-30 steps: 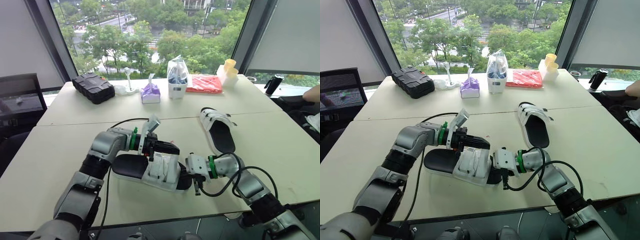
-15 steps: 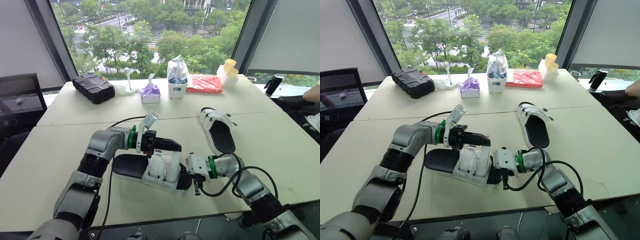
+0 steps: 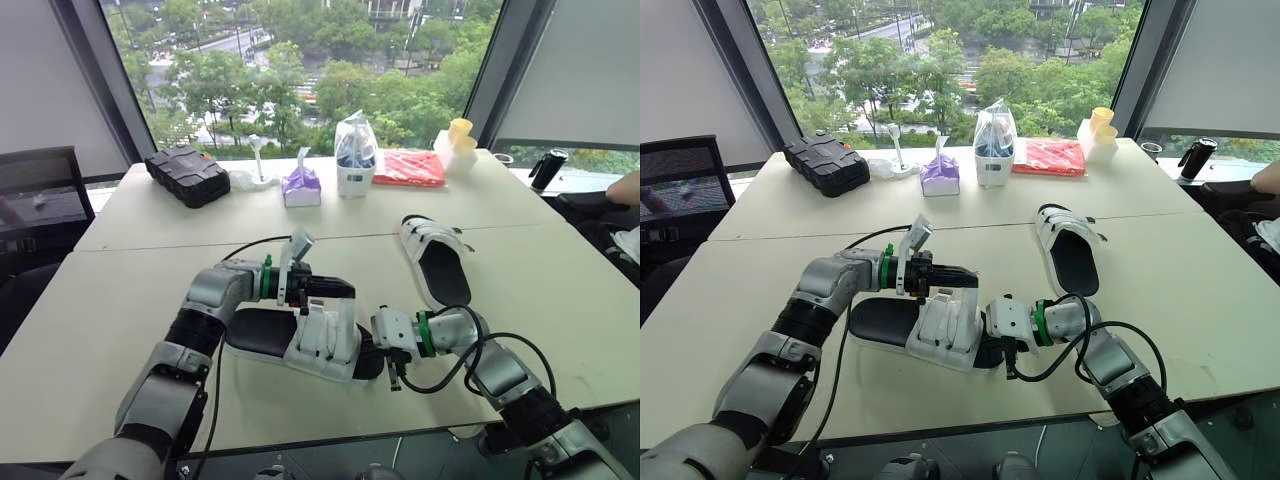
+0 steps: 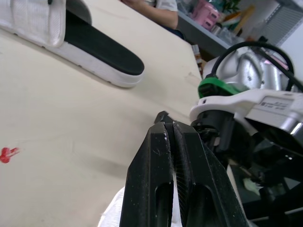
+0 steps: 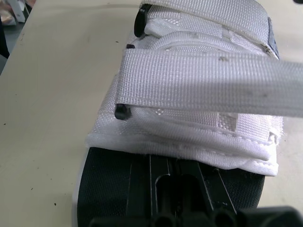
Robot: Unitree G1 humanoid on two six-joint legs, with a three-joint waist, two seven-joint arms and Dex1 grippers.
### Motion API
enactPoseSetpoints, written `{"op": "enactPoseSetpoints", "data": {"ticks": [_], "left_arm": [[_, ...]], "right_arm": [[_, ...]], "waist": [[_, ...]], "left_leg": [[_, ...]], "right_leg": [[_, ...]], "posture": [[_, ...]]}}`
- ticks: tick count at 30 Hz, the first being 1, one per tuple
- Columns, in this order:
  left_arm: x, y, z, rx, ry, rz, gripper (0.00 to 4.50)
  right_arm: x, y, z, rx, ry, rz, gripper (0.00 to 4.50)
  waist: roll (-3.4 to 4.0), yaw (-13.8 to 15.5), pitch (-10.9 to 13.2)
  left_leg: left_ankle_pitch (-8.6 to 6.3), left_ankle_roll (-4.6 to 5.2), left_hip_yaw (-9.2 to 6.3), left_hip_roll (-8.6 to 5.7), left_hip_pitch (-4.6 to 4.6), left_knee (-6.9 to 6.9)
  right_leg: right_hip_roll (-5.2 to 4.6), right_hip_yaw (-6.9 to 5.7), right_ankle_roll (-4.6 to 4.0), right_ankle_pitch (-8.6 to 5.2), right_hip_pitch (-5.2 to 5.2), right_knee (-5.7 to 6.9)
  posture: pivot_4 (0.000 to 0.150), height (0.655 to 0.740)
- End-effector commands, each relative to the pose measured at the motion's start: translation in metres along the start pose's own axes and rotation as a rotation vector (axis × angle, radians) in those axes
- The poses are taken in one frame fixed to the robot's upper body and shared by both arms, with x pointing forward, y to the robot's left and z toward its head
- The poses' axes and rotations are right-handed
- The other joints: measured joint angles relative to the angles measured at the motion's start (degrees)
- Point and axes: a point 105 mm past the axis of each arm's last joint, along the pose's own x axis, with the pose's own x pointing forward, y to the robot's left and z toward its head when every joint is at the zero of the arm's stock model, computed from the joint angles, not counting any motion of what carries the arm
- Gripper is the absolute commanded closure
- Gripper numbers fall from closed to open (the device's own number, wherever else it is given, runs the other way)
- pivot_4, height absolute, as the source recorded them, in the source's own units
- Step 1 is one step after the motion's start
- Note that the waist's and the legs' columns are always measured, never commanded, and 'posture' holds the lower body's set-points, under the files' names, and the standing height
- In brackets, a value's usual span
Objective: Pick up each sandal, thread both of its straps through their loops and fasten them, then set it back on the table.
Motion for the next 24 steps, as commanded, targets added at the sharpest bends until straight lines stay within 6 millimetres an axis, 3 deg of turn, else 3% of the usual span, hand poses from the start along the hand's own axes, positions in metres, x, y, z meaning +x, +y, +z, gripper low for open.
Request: {"op": "enactPoseSetpoints", "data": {"ticks": [1, 8, 12, 13, 15, 22, 24], "left_arm": [[0.001, 0.006, 0.007, 0.064, -0.004, 0.034, 4.44], [-0.003, 0.014, -0.005, 0.064, 0.039, 0.064, 4.44], [-0.008, 0.02, -0.03, 0.118, 0.198, 0.098, 4.44], [-0.009, 0.022, -0.034, 0.137, 0.227, 0.107, 3.97], [-0.009, 0.024, -0.039, 0.163, 0.266, 0.117, 3.53], [-0.008, 0.036, -0.045, 0.343, 0.369, 0.189, 0.27], [-0.008, 0.045, -0.044, 0.389, 0.385, 0.247, 0.04]], "right_arm": [[0.011, 0.032, -0.034, 0.11, 0.121, 0.105, 4.5], [0.011, 0.033, -0.034, 0.112, 0.121, 0.103, 4.5], [0.01, 0.033, -0.035, 0.113, 0.123, 0.102, 4.5], [0.011, 0.033, -0.035, 0.113, 0.122, 0.101, 4.5], [0.011, 0.033, -0.034, 0.112, 0.122, 0.101, 4.5], [0.011, 0.031, -0.034, 0.11, 0.12, 0.097, 4.5], [0.011, 0.031, -0.034, 0.11, 0.12, 0.097, 4.5]], "waist": [[0.0, 0.0, 0.0], [0.0, 0.0, 0.0], [0.01, 0.0, 0.0], [0.01, 0.0, 0.0], [0.02, -0.1, 0.0], [-0.02, -0.1, 0.0], [-0.02, 0.0, -0.1]], "left_leg": [[0.0, 0.0, 0.0, 0.0, 0.0, 0.0], [0.0, 0.0, 0.0, 0.0, 0.0, -0.01], [0.0, 0.0, 0.0, 0.0, 0.0, -0.01], [0.0, 0.0, 0.0, 0.0, 0.0, -0.01], [0.0, 0.0, 0.0, 0.0, 0.01, -0.01], [-0.01, 0.0, -0.02, 0.01, 0.01, -0.08], [-0.01, 0.0, -0.02, 0.01, 0.01, -0.08]], "right_leg": [[0.0, 0.0, 0.0, 0.0, 0.0, 0.0], [0.01, -0.01, 0.01, 0.0, 0.0, 0.0], [0.01, -0.01, 0.01, 0.0, 0.0, 0.0], [0.0, -0.01, 0.01, 0.0, 0.01, 0.0], [0.0, -0.01, 0.01, 0.0, 0.0, 0.0], [0.0, -0.02, 0.02, -0.01, -0.01, -0.02], [0.0, -0.03, 0.03, -0.01, -0.01, -0.02]], "posture": [[0.15, 0.74], [0.15, 0.74], [0.15, 0.74], [0.15, 0.74], [0.15, 0.74], [0.15, 0.74], [0.15, 0.74]]}}
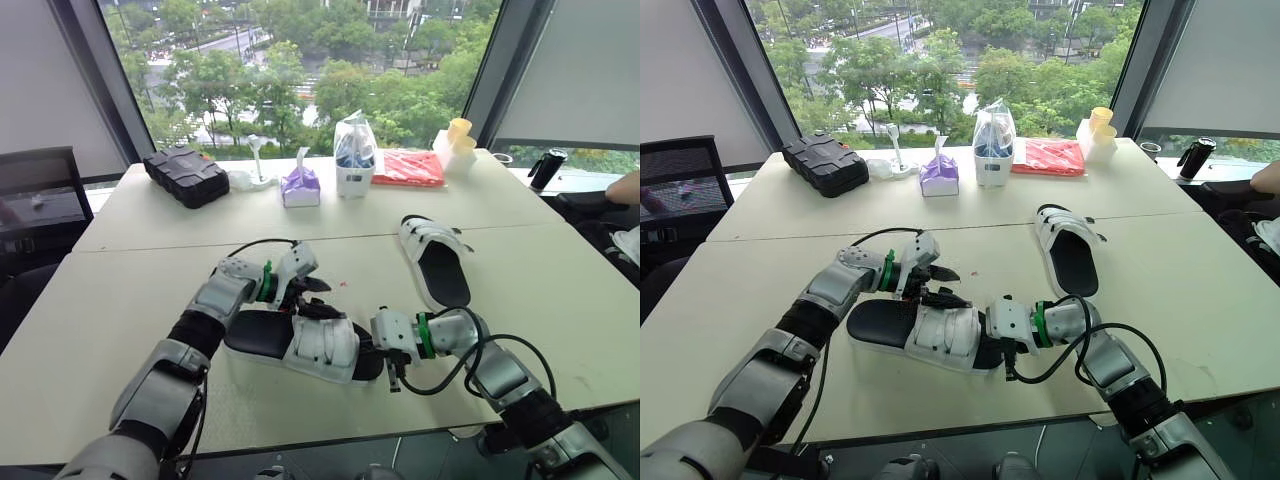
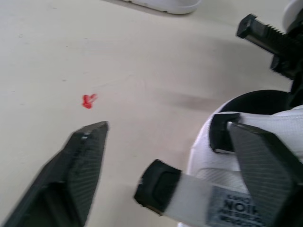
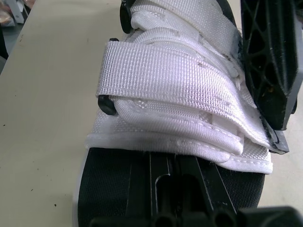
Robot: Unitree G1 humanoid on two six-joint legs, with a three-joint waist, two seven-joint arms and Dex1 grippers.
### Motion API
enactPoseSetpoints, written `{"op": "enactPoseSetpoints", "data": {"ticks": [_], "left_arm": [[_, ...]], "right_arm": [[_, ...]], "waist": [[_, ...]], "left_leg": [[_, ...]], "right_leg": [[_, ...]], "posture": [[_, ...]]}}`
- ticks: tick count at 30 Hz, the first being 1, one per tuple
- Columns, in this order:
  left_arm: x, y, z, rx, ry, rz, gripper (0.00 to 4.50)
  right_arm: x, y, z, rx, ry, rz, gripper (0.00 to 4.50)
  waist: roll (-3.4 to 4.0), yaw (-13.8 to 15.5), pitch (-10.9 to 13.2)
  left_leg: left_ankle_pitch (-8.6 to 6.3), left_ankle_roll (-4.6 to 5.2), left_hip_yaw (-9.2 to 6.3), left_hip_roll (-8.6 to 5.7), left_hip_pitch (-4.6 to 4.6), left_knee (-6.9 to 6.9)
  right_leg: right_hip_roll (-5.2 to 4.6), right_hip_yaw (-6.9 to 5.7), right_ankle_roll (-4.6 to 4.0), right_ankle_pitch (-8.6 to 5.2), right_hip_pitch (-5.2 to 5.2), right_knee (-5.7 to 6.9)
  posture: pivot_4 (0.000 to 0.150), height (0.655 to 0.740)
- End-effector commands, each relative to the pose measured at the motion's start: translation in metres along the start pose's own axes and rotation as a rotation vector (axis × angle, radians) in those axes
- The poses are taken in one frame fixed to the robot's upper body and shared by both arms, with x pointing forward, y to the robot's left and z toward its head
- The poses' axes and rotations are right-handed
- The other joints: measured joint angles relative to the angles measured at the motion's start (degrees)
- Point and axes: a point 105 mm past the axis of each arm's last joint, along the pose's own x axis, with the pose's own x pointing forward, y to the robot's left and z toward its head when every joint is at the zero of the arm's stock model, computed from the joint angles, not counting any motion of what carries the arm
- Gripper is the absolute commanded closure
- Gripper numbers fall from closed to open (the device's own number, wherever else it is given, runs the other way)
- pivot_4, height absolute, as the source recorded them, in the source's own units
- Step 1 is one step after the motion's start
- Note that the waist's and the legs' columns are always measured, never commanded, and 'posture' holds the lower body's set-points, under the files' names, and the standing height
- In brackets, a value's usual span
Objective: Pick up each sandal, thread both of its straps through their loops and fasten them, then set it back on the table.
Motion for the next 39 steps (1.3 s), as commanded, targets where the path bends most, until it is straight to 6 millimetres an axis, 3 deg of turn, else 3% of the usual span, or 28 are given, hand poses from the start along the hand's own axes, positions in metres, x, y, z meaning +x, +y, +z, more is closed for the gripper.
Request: {"op": "enactPoseSetpoints", "data": {"ticks": [1, 5, 10, 14, 17, 22, 26, 29, 39], "left_arm": [[0.009, 0.007, -0.02, 0.053, 0.111, 0.075, 0.04], [0.006, 0.021, -0.013, 0.063, 0.076, 0.159, 0.04], [-0.018, 0.037, -0.002, 0.072, 0.03, 0.246, 0.04], [-0.043, 0.029, 0.008, 0.185, -0.04, 0.229, 0.04], [-0.074, 0.015, -0.001, 0.361, -0.043, 0.209, 0.04], [-0.089, -0.007, -0.022, 0.642, -0.032, 0.161, 0.04], [-0.093, -0.012, -0.024, 0.793, -0.056, 0.157, 0.04], [-0.088, -0.015, -0.019, 0.898, -0.093, 0.157, 0.04], [-0.057, -0.029, -0.001, 1.14, -0.236, 0.12, 0.04]], "right_arm": [[0.011, 0.029, -0.035, 0.109, 0.122, 0.099, 4.5], [0.011, 0.029, -0.035, 0.109, 0.123, 0.096, 4.5], [0.01, 0.029, -0.035, 0.107, 0.125, 0.093, 4.5], [0.009, 0.027, -0.035, 0.114, 0.119, 0.076, 4.5], [0.003, 0.019, -0.028, 0.1, 0.11, 0.038, 4.5], [-0.013, 0.018, -0.011, 0.098, 0.1, 0.04, 4.5], [-0.03, 0.016, 0.004, 0.1, 0.1, 0.021, 4.5], [-0.045, 0.012, 0.014, 0.129, 0.1, -0.011, 4.5], [-0.089, 0.006, 0.048, 0.235, 0.068, -0.118, 4.5]], "waist": [[-0.01, 0.0, 0.0], [-0.07, 0.0, 0.0], [-0.1, -0.2, 0.0], [-0.1, -0.1, 0.0], [-0.06, -0.1, 0.0], [0.13, 1.5, 0.1], [0.15, 3.1, 0.1], [0.15, 3.4, 0.1], [0.25, 3.1, 0.4]], "left_leg": [[0.0, 0.0, 0.0, 0.0, 0.0, 0.01], [0.0, 0.0, 0.0, -0.01, 0.03, 0.03], [0.0, 0.01, 0.0, 0.0, 0.0, -0.01], [0.01, 0.01, 0.0, 0.0, -0.02, -0.01], [0.0, 0.0, 0.04, 0.01, -0.03, -0.01], [-0.06, -0.11, 0.03, -0.04, -0.15, 0.01], [-0.04, -0.06, 0.05, -0.1, -0.48, 0.02], [0.01, 0.01, 0.06, -0.15, -1.24, 0.15], [-0.01, 0.06, 0.1, -0.16, -1.27, 0.15]], "right_leg": [[0.0, 0.0, 0.0, 0.0, 0.01, 0.0], [0.0, 0.0, 0.02, 0.0, 0.04, 0.01], [0.01, -0.02, 0.03, 0.0, -0.06, 0.03], [0.02, -0.02, 0.02, 0.01, -0.11, 0.06], [-0.02, 0.02, -0.02, 0.02, -0.14, 0.05], [-0.16, 0.01, -0.25, -0.1, -0.24, -0.06], [-0.22, 0.0, -0.26, -0.1, -0.46, -0.23], [-0.24, -0.01, -0.06, 0.06, -1.16, -0.14], [-0.24, -0.04, 0.08, 0.14, -1.21, -0.05]], "posture": [[0.15, 0.74], [0.15, 0.74], [0.15, 0.74], [0.15, 0.74], [0.15, 0.74], [0.15, 0.74], [0.15, 0.74], [0.15, 0.74], [0.15, 0.74]]}}
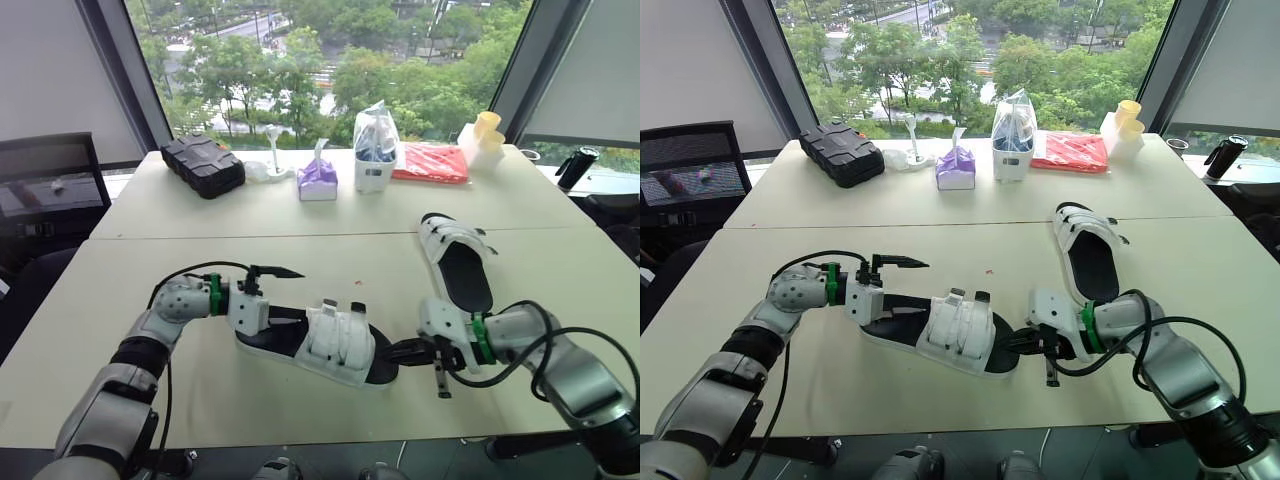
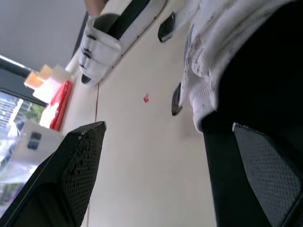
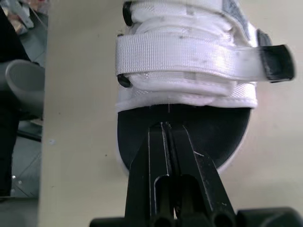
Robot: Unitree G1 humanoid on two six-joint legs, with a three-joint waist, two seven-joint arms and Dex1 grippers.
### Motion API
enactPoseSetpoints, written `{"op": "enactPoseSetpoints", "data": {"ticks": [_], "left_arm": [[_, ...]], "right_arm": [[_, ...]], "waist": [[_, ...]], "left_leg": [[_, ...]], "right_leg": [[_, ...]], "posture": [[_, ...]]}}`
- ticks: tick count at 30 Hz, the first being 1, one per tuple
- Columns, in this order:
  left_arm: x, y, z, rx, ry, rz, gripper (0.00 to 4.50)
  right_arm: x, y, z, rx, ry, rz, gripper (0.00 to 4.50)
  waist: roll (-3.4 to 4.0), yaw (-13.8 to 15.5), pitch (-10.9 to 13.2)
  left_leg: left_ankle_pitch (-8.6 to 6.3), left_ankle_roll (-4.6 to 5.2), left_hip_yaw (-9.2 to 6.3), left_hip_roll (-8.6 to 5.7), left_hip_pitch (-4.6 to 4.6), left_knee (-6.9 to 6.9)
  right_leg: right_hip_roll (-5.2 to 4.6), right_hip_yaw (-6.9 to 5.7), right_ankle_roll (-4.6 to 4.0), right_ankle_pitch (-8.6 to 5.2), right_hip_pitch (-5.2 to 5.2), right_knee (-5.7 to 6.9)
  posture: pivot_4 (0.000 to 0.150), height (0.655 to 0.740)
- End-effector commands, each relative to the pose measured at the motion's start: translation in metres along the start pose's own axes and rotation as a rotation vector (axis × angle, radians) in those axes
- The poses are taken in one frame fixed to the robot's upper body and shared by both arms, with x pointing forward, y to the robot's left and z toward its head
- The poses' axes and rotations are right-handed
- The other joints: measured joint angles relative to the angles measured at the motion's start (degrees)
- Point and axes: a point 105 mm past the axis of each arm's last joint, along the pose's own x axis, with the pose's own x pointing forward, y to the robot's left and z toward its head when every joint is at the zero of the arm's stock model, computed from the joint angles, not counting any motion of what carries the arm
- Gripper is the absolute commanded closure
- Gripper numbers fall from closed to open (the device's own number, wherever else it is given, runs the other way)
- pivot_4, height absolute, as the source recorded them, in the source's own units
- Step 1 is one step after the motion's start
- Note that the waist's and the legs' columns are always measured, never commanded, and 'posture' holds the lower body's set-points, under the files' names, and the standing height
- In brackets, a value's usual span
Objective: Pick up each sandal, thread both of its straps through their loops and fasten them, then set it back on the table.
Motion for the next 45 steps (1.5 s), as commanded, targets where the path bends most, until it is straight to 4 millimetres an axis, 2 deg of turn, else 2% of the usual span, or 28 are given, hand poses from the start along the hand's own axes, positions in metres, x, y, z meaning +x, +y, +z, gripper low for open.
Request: {"op": "enactPoseSetpoints", "data": {"ticks": [1, 6, 12, 15, 22, 25, 27, 30, 33, 35, 36, 38, 40, 45], "left_arm": [[0.013, 0.003, 0.016, 0.111, -0.098, -0.008, 0.04], [0.026, -0.003, 0.037, 0.239, -0.222, -0.061, 0.04], [0.04, 0.002, 0.054, 0.371, -0.328, -0.061, 0.04], [0.046, -0.002, 0.06, 0.429, -0.369, -0.099, 0.87], [0.052, -0.012, 0.06, 0.465, -0.379, -0.153, 4.44], [0.057, -0.003, 0.057, 0.469, -0.347, -0.116, 4.44], [0.064, 0.01, 0.045, 0.443, -0.256, -0.06, 4.44], [0.071, 0.036, 0.021, 0.408, -0.077, 0.057, 4.44], [0.072, 0.073, -0.007, 0.299, 0.132, 0.224, 4.44], [0.072, 0.081, -0.014, 0.271, 0.183, 0.258, 4.44], [0.072, 0.089, -0.021, 0.222, 0.233, 0.297, 4.44], [0.067, 0.113, -0.047, 0.053, 0.422, 0.448, 4.44], [0.062, 0.122, -0.063, -0.02, 0.56, 0.55, 4.44], [0.062, 0.124, -0.077, 0.101, 0.82, 0.648, 4.44]], "right_arm": [[-0.024, -0.002, 0.023, -0.013, -0.041, -0.074, 4.5], [-0.042, -0.005, 0.033, -0.011, -0.051, -0.182, 4.5], [-0.044, -0.004, 0.035, -0.014, -0.052, -0.224, 4.5], [-0.044, -0.003, 0.034, -0.02, -0.044, -0.236, 4.5], [-0.046, -0.006, 0.03, -0.035, -0.025, -0.262, 4.5], [-0.046, -0.006, 0.03, -0.035, -0.025, -0.27, 4.5], [-0.046, -0.006, 0.03, -0.037, -0.021, -0.275, 4.5], [-0.045, -0.005, 0.029, -0.04, -0.011, -0.281, 4.5], [-0.042, -0.005, 0.028, -0.043, -0.013, -0.283, 4.5], [-0.042, -0.004, 0.028, -0.043, -0.014, -0.284, 4.5], [-0.041, -0.005, 0.028, -0.045, -0.014, -0.284, 4.5], [-0.037, -0.006, 0.03, -0.055, -0.024, -0.282, 4.5], [-0.034, -0.008, 0.03, -0.06, -0.032, -0.281, 4.5], [-0.027, -0.01, 0.031, -0.076, -0.04, -0.275, 4.5]], "waist": [[0.04, 0.1, 0.0], [-0.13, 0.2, 0.2], [-0.15, 0.2, 0.2], [-0.16, 0.1, 0.2], [-0.2, 0.1, 0.3], [-0.21, 0.2, 0.3], [-0.24, 0.2, 0.3], [-0.31, 0.2, 0.3], [-0.33, 0.1, 0.3], [-0.33, 0.0, 0.3], [-0.32, -0.1, 0.3], [-0.33, 0.1, 0.3], [-0.39, 0.0, 0.4], [-0.43, 0.0, 0.4]], "left_leg": [[0.0, 0.0, 0.0, -0.01, 0.0, 0.01], [0.0, 0.01, 0.0, -0.01, 0.0, 0.07], [0.01, 0.02, 0.01, -0.01, 0.0, 0.27], [-0.01, 0.05, 0.04, -0.02, 0.0, 0.44], [-0.03, 0.09, 0.04, -0.02, -0.01, 0.67], [-0.03, 0.1, 0.04, -0.01, -0.01, 0.76], [-0.03, 0.1, 0.04, -0.01, -0.01, 0.82], [-0.02, 0.11, 0.04, -0.02, -0.01, 0.89], [-0.01, 0.13, 0.04, -0.02, -0.01, 0.93], [-0.01, 0.13, 0.05, -0.02, -0.01, 0.93], [-0.01, 0.13, 0.04, -0.02, -0.01, 0.91], [-0.02, 0.15, 0.04, -0.02, -0.01, 0.86], [-0.03, 0.17, 0.01, -0.03, -0.08, 0.9], [-0.04, 0.18, 0.01, -0.05, -0.14, 0.89]], "right_leg": [[0.0, -0.01, 0.01, 0.01, 0.0, 0.01], [-0.01, -0.03, 0.07, 0.04, 0.05, -0.01], [0.01, -0.05, 0.13, 0.07, 0.13, 0.05], [0.04, -0.08, 0.23, 0.13, 0.21, 0.04], [0.08, -0.13, 0.35, 0.19, 0.3, 0.08], [0.08, -0.15, 0.39, 0.22, 0.37, 0.08], [0.08, -0.16, 0.43, 0.25, 0.39, 0.08], [0.1, -0.17, 0.51, 0.29, 0.43, 0.09], [0.16, -0.19, 0.56, 0.32, 0.43, 0.14], [0.23, -0.22, 0.57, 0.32, 0.41, 0.16], [0.23, -0.23, 0.57, 0.32, 0.4, 0.16], [0.21, -0.23, 0.57, 0.32, 0.38, 0.17], [0.22, -0.33, 0.57, 0.32, 0.35, 0.17], [0.2, -0.35, 0.59, 0.32, 0.28, 0.18]], "posture": [[0.15, 0.74], [0.15, 0.74], [0.15, 0.74], [0.15, 0.74], [0.15, 0.74], [0.15, 0.74], [0.15, 0.74], [0.15, 0.74], [0.15, 0.74], [0.15, 0.74], [0.15, 0.74], [0.15, 0.74], [0.15, 0.74], [0.15, 0.74]]}}
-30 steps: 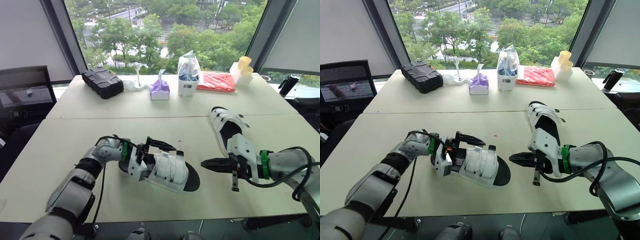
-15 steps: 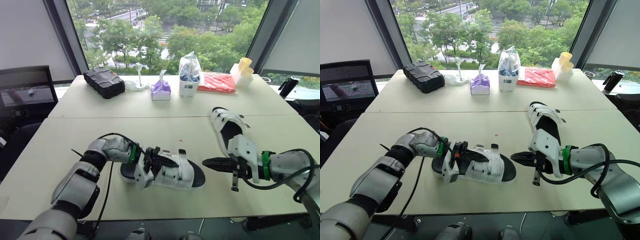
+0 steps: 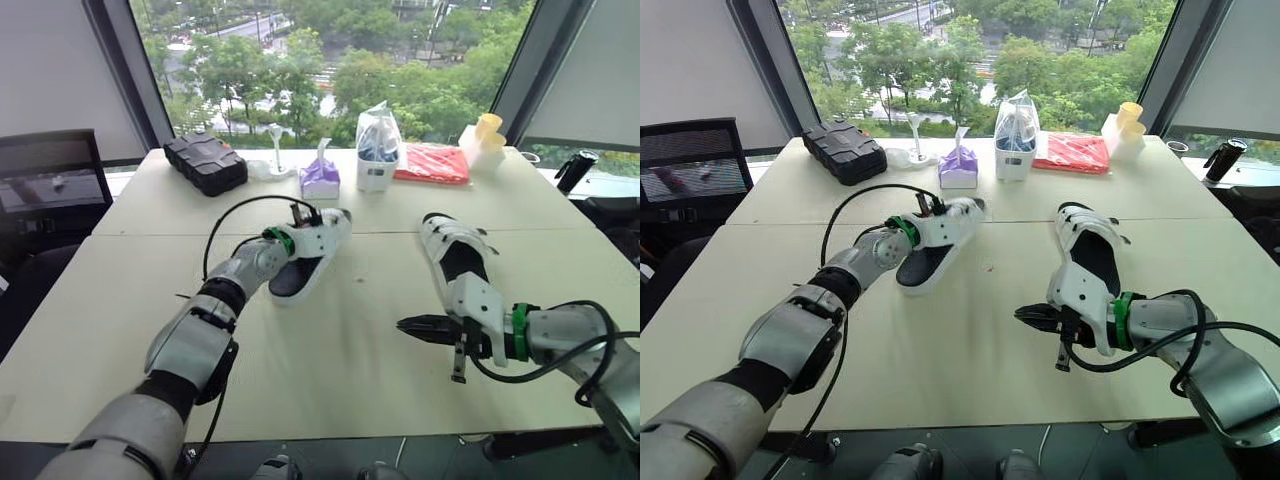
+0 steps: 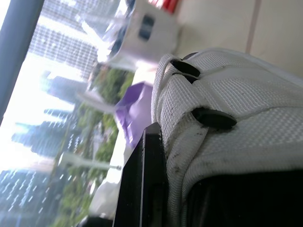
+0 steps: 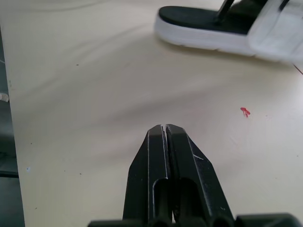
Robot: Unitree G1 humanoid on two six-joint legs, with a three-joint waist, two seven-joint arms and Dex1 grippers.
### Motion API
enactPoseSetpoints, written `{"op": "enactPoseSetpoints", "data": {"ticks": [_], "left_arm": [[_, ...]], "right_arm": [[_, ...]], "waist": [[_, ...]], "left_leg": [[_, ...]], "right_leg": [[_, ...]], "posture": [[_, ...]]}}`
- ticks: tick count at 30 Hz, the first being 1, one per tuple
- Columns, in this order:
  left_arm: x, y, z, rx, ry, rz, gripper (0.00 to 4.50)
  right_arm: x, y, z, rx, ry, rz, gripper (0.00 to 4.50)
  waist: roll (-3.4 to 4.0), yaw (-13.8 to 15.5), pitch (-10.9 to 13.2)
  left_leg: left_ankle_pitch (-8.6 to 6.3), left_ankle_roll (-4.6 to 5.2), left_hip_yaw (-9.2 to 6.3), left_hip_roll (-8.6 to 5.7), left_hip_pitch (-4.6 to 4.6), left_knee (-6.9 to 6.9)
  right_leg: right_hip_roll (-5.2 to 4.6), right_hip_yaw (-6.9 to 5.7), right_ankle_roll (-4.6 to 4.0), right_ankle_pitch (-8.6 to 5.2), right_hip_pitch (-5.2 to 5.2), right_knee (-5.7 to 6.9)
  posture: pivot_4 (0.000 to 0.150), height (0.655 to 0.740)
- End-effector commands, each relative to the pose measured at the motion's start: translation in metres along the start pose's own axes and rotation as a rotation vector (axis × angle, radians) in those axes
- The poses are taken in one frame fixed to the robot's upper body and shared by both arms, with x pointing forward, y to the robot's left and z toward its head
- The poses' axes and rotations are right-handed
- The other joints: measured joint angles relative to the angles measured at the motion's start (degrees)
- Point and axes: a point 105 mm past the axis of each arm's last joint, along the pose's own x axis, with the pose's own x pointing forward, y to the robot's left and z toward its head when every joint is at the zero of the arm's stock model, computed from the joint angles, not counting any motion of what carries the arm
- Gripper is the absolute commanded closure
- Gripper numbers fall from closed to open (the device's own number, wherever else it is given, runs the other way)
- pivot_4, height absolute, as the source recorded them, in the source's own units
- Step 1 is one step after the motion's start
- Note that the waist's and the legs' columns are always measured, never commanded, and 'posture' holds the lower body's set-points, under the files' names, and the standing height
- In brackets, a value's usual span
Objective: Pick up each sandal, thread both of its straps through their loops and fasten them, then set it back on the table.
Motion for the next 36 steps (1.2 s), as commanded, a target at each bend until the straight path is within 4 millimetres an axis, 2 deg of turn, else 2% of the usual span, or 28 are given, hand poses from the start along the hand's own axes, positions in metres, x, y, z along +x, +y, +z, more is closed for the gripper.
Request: {"op": "enactPoseSetpoints", "data": {"ticks": [1, 5, 12, 15, 17, 21, 22, 24, 28, 33, 36], "left_arm": [[0.008, 0.017, 0.0, 0.057, 0.142, 0.131, 4.44], [0.01, 0.01, -0.003, -0.009, 0.254, 0.143, 4.44], [0.007, -0.014, -0.008, -0.097, 0.316, 0.041, 4.44], [0.005, -0.025, -0.011, -0.168, 0.33, -0.017, 3.28], [0.002, -0.033, -0.017, -0.22, 0.356, -0.074, 2.26], [-0.008, -0.054, -0.03, -0.364, 0.43, -0.244, 0.22], [-0.011, -0.056, -0.033, -0.377, 0.436, -0.275, 0.07], [-0.014, -0.057, -0.036, -0.402, 0.441, -0.315, 0.07], [-0.025, -0.051, -0.023, -0.653, 0.325, -0.404, 0.07], [-0.059, -0.032, 0.002, -0.86, 0.125, -0.47, 0.07], [-0.08, -0.012, 0.015, -0.994, -0.015, -0.512, 0.07]], "right_arm": [[0.002, -0.003, 0.01, -0.053, -0.033, -0.011, 4.5], [0.005, -0.004, 0.011, -0.064, -0.033, -0.01, 4.5], [0.006, -0.003, 0.009, -0.069, -0.027, -0.011, 4.5], [0.005, -0.005, 0.011, -0.066, -0.034, -0.022, 4.5], [0.004, -0.01, 0.016, -0.06, -0.059, -0.038, 4.5], [0.001, -0.016, 0.015, -0.071, -0.049, -0.042, 4.5], [0.001, -0.018, 0.015, -0.079, -0.046, -0.042, 4.5], [0.001, -0.019, 0.014, -0.087, -0.041, -0.04, 4.5], [0.001, -0.025, 0.015, -0.1, -0.043, -0.038, 4.5], [0.001, -0.033, 0.018, -0.116, -0.053, -0.037, 4.5], [0.0, -0.038, 0.019, -0.125, -0.054, -0.04, 4.5]], "waist": [[0.0, 0.2, 0.0], [-0.01, 0.3, 0.0], [0.02, 0.3, 0.0], [0.02, 0.2, 0.0], [0.03, 0.1, 0.0], [0.11, 0.1, -0.1], [0.14, 0.1, -0.1], [0.18, 0.1, -0.1], [0.36, -0.3, -0.2], [0.45, -0.4, -0.3], [0.44, 0.0, -0.3]], "left_leg": [[0.0, 0.0, 0.0, 0.0, 0.0, 0.01], [0.0, -0.01, -0.01, -0.04, -0.01, 0.02], [-0.01, -0.03, -0.02, -0.06, -0.01, 0.03], [-0.01, -0.04, -0.02, -0.06, -0.01, 0.03], [-0.01, -0.04, -0.02, -0.06, 0.0, 0.03], [0.0, -0.06, -0.02, -0.04, 0.18, 0.03], [0.0, -0.06, -0.02, -0.04, 0.24, 0.03], [0.0, -0.06, -0.01, -0.04, 0.33, 0.06], [0.0, -0.06, -0.01, -0.04, 0.39, 0.07], [0.01, -0.06, 0.0, -0.02, 0.27, 0.04], [0.0, -0.06, 0.04, -0.04, 0.24, 0.05]], "right_leg": [[0.0, -0.01, 0.0, 0.0, 0.0, 0.01], [-0.04, -0.01, 0.0, 0.0, 0.0, 0.02], [-0.1, 0.01, 0.0, 0.01, 0.0, 0.02], [-0.14, 0.01, -0.01, 0.01, 0.01, 0.02], [-0.15, 0.04, -0.02, 0.01, -0.01, 0.02], [-0.15, 0.05, -0.03, 0.02, 0.13, 0.12], [-0.15, 0.05, -0.03, 0.02, 0.2, 0.12], [-0.14, 0.05, -0.03, 0.02, 0.33, 0.11], [-0.16, 0.1, -0.04, 0.02, 0.39, 0.12], [-0.18, 0.28, -0.07, 0.03, 0.2, 0.12], [-0.19, 0.37, -0.07, 0.03, 0.17, 0.1]], "posture": [[0.15, 0.74], [0.15, 0.74], [0.15, 0.74], [0.15, 0.74], [0.15, 0.74], [0.15, 0.74], [0.15, 0.74], [0.15, 0.74], [0.15, 0.74], [0.15, 0.74], [0.15, 0.74]]}}
